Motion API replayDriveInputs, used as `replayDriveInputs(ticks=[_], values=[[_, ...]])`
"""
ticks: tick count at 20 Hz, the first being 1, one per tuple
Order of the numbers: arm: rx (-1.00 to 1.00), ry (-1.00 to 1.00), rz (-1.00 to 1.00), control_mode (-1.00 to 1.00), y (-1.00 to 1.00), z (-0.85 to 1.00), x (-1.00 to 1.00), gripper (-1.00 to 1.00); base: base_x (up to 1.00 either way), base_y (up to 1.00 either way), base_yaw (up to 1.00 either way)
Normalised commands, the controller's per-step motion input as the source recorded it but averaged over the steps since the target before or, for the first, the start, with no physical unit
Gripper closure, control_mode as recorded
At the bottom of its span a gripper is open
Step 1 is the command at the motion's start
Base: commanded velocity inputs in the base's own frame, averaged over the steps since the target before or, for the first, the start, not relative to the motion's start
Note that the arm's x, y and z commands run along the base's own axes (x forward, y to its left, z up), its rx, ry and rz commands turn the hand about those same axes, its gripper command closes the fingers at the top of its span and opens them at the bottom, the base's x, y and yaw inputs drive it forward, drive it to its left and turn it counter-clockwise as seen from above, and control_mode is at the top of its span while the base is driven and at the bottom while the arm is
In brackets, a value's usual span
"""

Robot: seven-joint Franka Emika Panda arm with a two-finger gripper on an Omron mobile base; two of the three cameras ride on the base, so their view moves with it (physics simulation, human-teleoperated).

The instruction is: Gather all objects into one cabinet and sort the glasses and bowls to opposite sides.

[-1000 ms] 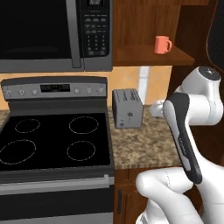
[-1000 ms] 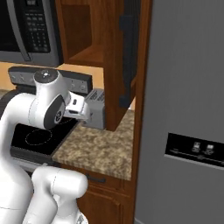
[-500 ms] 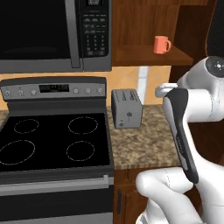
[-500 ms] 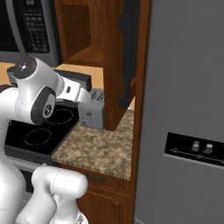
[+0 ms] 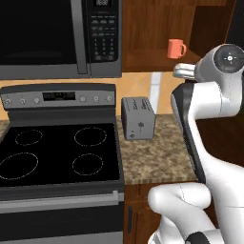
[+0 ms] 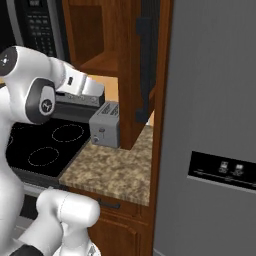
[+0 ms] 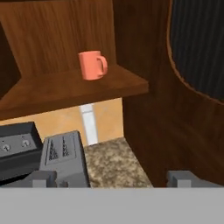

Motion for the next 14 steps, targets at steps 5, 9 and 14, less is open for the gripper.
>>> replayDriveInputs(ticks=[5,9,14], values=[[0.0,-0.03,-0.17,-1.0,-0.01,0.56,0.77,-1.0,0.0,0.0,0.0],[0.01,0.0,-0.06,-1.0,-0.34,0.42,0.8,-1.0,0.0,0.0,0.0],[0.01,0.11,0.03,-1.0,-0.44,0.0,0.98,-1.0,0.0,0.0,0.0]])
